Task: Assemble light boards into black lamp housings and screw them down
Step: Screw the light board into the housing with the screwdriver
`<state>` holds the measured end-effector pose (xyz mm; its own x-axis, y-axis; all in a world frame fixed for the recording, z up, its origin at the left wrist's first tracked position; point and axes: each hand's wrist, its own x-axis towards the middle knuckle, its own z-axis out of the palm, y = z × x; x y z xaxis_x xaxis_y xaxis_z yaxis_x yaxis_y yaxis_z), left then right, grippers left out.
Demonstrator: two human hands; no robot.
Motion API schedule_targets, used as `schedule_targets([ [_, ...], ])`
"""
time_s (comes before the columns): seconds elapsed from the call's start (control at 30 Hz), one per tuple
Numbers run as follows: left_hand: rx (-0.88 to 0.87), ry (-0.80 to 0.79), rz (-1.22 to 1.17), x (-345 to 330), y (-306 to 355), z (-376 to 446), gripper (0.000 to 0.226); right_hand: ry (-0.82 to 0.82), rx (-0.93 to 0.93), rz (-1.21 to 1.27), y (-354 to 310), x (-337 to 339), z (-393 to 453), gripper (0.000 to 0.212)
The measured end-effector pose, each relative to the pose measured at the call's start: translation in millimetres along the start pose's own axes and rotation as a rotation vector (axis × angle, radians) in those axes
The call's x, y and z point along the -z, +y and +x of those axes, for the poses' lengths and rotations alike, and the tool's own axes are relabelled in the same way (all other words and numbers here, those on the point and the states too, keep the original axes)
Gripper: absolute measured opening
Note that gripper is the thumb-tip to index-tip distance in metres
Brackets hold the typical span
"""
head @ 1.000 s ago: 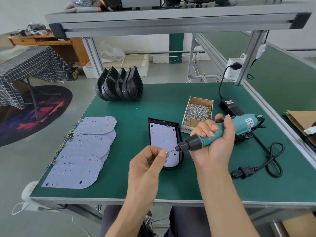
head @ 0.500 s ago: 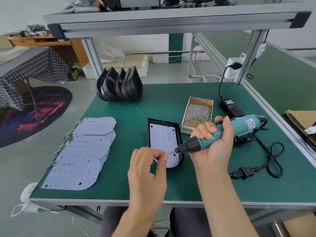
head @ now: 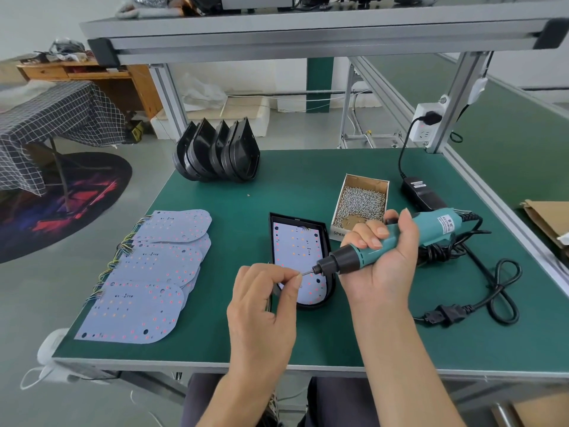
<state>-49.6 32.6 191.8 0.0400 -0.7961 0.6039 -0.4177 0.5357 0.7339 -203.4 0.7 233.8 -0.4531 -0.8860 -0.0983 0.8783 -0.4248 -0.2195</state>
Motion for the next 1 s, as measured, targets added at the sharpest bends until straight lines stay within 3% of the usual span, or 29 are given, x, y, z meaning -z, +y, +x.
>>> schedule_targets([
  [0.27, -0.014, -0.073, 0.018, 2.7, -10.1, 8.6, 0.004, 0.002, 0.025, -0.03, 4.4, 0.7, 9.4, 0.017],
  [0.4, 0.23, -0.127, 0.015, 8.2, -14.5, 16.9, 0.05, 0.034, 0.074, -0.085, 11.8, 0.0, 26.0, 0.019],
  [0.47, 0.396, -0.107, 0.037, 10.6, -21.7, 25.9, 0.059, 0.061, 0.121, -0.142, 16.5, -2.0, 38.3, 0.019],
  [0.6, 0.595, -0.234, 0.189, 3.2, -41.8, 56.2, 0.052, 0.107, 0.189, -0.233, 28.7, -6.1, 61.0, 0.02],
  [0.77, 0.651, -0.501, 0.342, -23.6, -53.5, 83.5, 0.044, 0.144, 0.245, -0.336, 46.2, -8.8, 79.2, 0.018],
  [1.0, 0.639, -0.537, 0.332, -36.1, -63.2, 84.8, 0.027, 0.165, 0.27, -0.405, 60.8, -8.4, 88.7, 0.018],
])
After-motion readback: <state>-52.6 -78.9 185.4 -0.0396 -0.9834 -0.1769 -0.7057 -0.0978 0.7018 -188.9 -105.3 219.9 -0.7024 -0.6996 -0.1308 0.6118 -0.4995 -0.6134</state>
